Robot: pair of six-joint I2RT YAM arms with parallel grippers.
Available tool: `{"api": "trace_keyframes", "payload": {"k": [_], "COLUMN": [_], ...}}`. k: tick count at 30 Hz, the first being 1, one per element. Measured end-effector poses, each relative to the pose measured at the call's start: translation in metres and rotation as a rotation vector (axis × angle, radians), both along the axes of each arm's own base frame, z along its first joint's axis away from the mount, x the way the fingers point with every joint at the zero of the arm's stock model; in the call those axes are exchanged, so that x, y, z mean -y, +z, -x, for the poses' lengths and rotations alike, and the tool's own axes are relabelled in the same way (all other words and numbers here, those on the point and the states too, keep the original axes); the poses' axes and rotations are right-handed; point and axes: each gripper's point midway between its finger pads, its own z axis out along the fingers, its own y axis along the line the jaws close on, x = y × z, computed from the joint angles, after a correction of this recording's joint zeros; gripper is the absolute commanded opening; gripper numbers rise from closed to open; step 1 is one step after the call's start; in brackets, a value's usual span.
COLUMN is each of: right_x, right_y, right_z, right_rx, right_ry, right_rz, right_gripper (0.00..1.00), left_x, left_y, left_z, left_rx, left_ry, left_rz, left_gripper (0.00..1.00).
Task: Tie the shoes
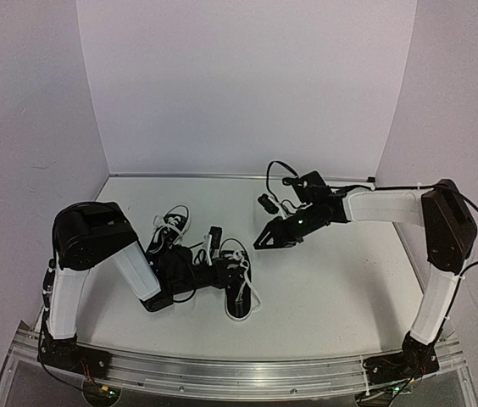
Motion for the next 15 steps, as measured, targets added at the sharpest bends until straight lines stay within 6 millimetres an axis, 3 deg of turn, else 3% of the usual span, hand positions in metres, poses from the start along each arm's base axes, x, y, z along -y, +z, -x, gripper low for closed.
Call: {"api": "trace_keyframes", "payload": {"k": [6,15], "right_x": [-0.001,-0.012], "right_y": [-0.017,-0.025], "right_z": [0.013,0.017], "right_rx": [-0.060,-0.115], "right_ry": [0.026,0.062], "right_rz": [-0.018,-0.087], "right_gripper": [0.33,0.30], "left_x": [0.000,0.000], "left_y": [0.000,0.000], "left_z": [0.000,0.000], "left_rx": [0.000,0.000], "left_ry": [0.000,0.000], "left_rz": [0.000,0.000], "left_gripper": [0.00,0.00]}}
